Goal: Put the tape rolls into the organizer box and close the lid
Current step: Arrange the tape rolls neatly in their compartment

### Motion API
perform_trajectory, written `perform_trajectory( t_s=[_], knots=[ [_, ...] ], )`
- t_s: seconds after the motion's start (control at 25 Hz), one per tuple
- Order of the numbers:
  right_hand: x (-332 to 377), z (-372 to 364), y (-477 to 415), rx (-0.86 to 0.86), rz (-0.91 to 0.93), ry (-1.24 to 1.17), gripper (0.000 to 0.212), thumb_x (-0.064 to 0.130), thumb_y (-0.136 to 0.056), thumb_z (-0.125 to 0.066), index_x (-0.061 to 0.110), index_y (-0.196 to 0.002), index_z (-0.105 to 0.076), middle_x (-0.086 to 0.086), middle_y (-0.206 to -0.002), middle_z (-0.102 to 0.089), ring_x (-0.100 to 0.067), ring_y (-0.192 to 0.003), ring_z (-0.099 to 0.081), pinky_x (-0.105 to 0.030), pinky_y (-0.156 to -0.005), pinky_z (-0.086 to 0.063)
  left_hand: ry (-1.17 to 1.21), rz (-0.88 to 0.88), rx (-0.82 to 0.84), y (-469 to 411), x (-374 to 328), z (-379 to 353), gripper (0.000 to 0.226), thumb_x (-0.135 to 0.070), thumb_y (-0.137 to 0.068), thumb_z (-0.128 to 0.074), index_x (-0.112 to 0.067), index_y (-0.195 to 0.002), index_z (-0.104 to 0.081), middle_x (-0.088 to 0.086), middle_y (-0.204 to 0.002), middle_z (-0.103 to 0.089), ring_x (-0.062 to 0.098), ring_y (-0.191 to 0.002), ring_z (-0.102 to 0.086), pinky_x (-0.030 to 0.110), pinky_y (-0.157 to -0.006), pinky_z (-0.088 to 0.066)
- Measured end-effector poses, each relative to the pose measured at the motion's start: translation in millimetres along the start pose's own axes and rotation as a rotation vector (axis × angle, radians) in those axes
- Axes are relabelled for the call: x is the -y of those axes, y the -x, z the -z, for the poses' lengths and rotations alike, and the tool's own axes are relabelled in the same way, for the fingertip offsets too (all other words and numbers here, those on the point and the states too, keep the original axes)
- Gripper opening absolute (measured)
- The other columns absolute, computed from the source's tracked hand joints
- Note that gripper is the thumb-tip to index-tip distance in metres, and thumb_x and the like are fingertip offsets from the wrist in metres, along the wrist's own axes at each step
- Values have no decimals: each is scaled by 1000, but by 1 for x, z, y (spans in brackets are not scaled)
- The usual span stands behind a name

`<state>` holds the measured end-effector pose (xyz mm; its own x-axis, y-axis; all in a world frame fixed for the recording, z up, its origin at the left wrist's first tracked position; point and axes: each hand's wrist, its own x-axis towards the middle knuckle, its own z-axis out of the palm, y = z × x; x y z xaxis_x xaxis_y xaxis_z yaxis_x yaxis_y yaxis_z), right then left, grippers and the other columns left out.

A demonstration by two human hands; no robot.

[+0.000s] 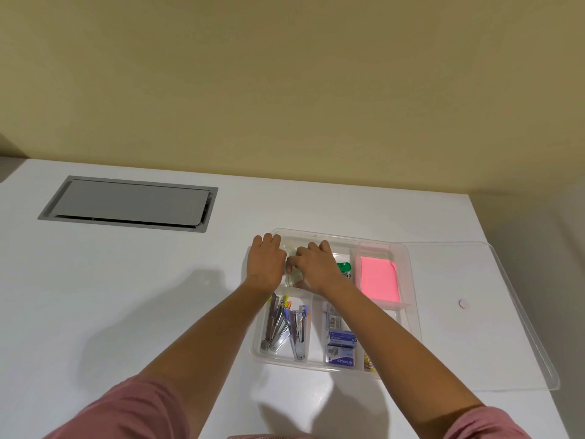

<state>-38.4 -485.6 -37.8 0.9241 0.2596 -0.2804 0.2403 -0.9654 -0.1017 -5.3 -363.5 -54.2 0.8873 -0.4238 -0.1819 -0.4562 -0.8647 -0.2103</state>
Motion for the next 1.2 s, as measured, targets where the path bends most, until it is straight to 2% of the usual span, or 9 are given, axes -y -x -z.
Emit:
perform_trajectory(
  t_s=[0.12,0.24,0.36,0.44,0.6,0.72,0.88,1.2],
  knots=[
    [-1,0,1,15,2,29,29,30,-86,-62,28,-116,-62,-2,-119,-61,-27,-116,-49,-39,-100,-29,-6,-1,1,1,0,-1,27,-32,-95,-55,-22,-116,-67,4,-128,-51,22,-121,-44,34,-102,-33],
    [0,-1,0,-6,-42,-47,30,29,-87,-61,27,-117,-61,-1,-119,-62,-26,-116,-49,-38,-99,-29,-6,-1,4,1,0,0,29,-33,-94,-57,-21,-118,-66,4,-129,-50,23,-122,-43,34,-103,-33],
    [-8,0,-4,-145,-226,-171,27,24,-89,-58,26,-115,-62,2,-119,-64,-24,-117,-51,-36,-97,-29,45,12,-2,0,0,2,36,-44,-92,-56,-23,-122,-63,3,-128,-51,23,-120,-45,34,-102,-33],
    [-17,1,-7,-172,-309,-183,30,23,-90,-58,25,-120,-61,2,-123,-64,-23,-118,-50,-36,-98,-29,108,48,-20,-2,-1,4,36,-44,-94,-52,-23,-123,-62,2,-126,-54,22,-118,-47,35,-101,-33],
    [-21,2,-12,-95,-240,-47,37,29,-91,-58,22,-128,-57,0,-130,-61,-25,-121,-46,-37,-101,-28,80,37,-15,-9,-1,7,35,-37,-96,-53,-23,-128,-58,3,-128,-52,22,-121,-47,34,-103,-33],
    [-17,-1,-16,-73,-173,71,37,35,-90,-58,20,-124,-59,0,-124,-64,-26,-117,-46,-38,-100,-29,42,12,13,-13,1,7,39,-41,-94,-56,-24,-129,-57,3,-129,-51,22,-123,-45,34,-104,-33],
    [-16,-3,-18,-50,-158,106,38,39,-92,-55,21,-124,-59,0,-121,-65,-26,-117,-45,-38,-101,-29,23,-7,12,-15,1,8,41,-46,-92,-56,-26,-128,-58,3,-128,-51,22,-124,-44,35,-105,-32],
    [-14,-6,-20,-70,-178,151,28,27,-94,-54,16,-118,-62,-3,-118,-63,-27,-116,-46,-38,-103,-30,20,-14,3,-17,-3,9,30,-38,-95,-54,-25,-120,-64,2,-124,-53,22,-120,-45,34,-104,-32]
  ],
)
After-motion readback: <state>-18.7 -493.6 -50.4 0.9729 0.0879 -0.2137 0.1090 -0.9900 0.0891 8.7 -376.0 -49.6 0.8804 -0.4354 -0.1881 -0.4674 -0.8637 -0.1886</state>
